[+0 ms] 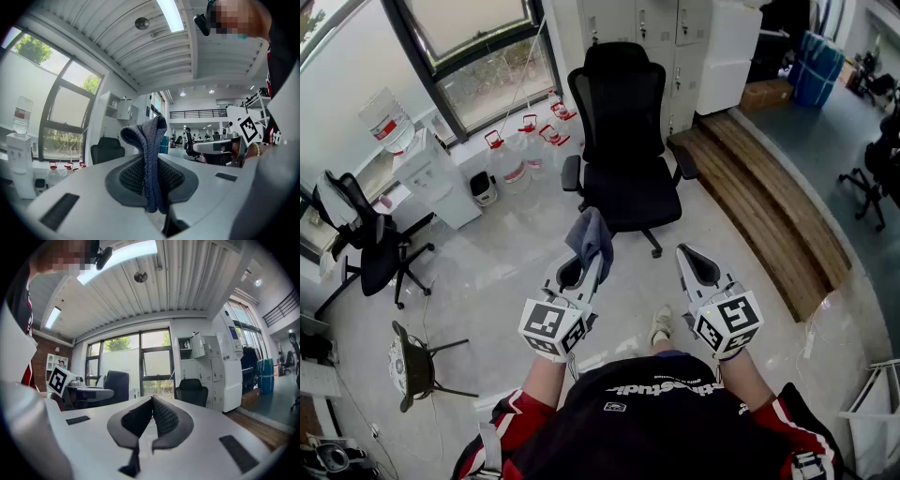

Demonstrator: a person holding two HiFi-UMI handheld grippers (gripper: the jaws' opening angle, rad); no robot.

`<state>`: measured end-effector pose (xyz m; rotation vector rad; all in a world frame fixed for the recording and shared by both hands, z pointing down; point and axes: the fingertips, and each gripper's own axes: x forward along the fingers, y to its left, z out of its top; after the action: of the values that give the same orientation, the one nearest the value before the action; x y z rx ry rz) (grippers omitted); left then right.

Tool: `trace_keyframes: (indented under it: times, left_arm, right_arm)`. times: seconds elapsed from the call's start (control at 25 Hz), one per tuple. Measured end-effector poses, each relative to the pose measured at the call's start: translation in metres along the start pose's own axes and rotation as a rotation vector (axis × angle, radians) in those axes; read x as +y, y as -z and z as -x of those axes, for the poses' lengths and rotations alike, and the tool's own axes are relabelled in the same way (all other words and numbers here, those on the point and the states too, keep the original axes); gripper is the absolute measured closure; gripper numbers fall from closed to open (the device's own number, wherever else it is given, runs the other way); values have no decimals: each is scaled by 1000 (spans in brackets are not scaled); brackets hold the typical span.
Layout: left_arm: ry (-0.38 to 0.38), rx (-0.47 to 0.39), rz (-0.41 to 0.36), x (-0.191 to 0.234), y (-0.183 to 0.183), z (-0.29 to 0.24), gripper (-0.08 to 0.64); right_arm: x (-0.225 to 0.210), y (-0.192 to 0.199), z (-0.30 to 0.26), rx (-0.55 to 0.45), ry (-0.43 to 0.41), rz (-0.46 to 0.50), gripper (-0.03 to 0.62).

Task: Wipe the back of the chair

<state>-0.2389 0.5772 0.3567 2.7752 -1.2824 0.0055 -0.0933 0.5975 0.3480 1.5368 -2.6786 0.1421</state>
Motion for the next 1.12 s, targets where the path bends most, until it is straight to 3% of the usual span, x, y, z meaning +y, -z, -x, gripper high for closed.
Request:
trace_keyframes:
  times: [0.68,1.12]
  left_arm:
    - [-5,0,10,8,-1,-8,503]
    - [-39,17,19,37,4,-57,503]
  right_arm:
    - [-11,-3,-3,-6,6,-13,586]
    - [-46,7,-48,32,-69,-12,577]
